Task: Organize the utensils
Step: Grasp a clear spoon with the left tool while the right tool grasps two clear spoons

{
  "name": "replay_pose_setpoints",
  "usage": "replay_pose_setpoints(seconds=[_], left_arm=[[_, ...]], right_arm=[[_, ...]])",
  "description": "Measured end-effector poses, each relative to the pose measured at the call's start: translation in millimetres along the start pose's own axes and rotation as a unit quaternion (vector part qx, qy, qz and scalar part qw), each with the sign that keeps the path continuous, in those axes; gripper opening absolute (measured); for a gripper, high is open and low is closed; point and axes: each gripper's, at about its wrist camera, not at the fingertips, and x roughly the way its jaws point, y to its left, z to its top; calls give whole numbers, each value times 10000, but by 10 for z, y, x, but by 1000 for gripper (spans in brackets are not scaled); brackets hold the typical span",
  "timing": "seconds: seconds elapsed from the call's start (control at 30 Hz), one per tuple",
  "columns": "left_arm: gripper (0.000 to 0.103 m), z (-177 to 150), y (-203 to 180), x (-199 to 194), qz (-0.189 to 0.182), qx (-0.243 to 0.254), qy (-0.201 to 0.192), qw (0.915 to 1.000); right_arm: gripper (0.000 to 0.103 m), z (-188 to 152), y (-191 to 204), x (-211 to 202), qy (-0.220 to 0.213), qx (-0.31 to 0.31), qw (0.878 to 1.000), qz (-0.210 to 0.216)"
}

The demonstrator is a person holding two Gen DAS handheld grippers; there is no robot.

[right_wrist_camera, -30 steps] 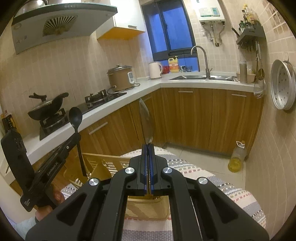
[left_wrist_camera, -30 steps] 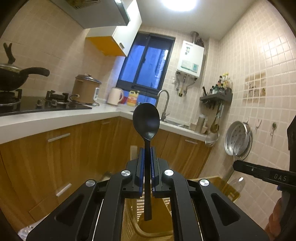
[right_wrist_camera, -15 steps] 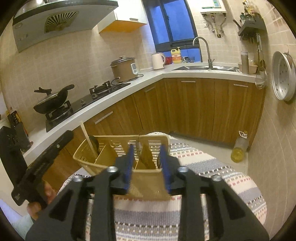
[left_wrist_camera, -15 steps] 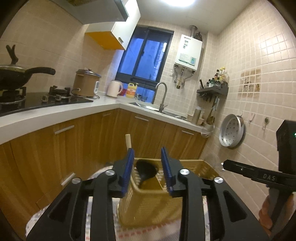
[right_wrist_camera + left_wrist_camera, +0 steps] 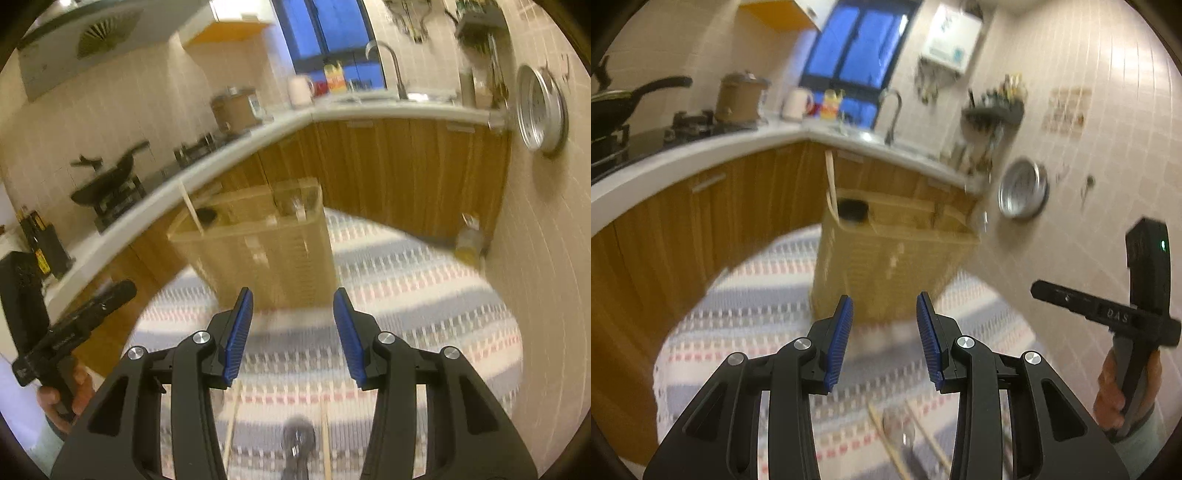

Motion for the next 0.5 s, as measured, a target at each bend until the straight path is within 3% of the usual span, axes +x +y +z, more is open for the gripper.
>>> replay_pose_setpoints(seconds=[0.07,0.13,0.2,0.27,0.33,0.5], left_arm=[[34,-139,-42,65,16,105,596,9982],[34,-304,-68,112,-230,95,1065,9940],[34,-494,-101,175,-526,33,1560,9863],[34,-690,-121,255,-701,-46,1989,9775],[34,-833,-131,311,-775,-102,2200,9724],[34,-1119,-144,389,-837,-211,2520,9639]], right_arm=[[42,-144,33,56,423,-16,9991,-60],[38,-317,72,97,758,-51,9971,-43],[30,-480,57,116,960,73,9953,-48],[30,-679,7,163,1280,298,9912,157],[29,-847,4,208,1570,418,9861,343],[26,-1147,123,253,1969,230,9798,259]])
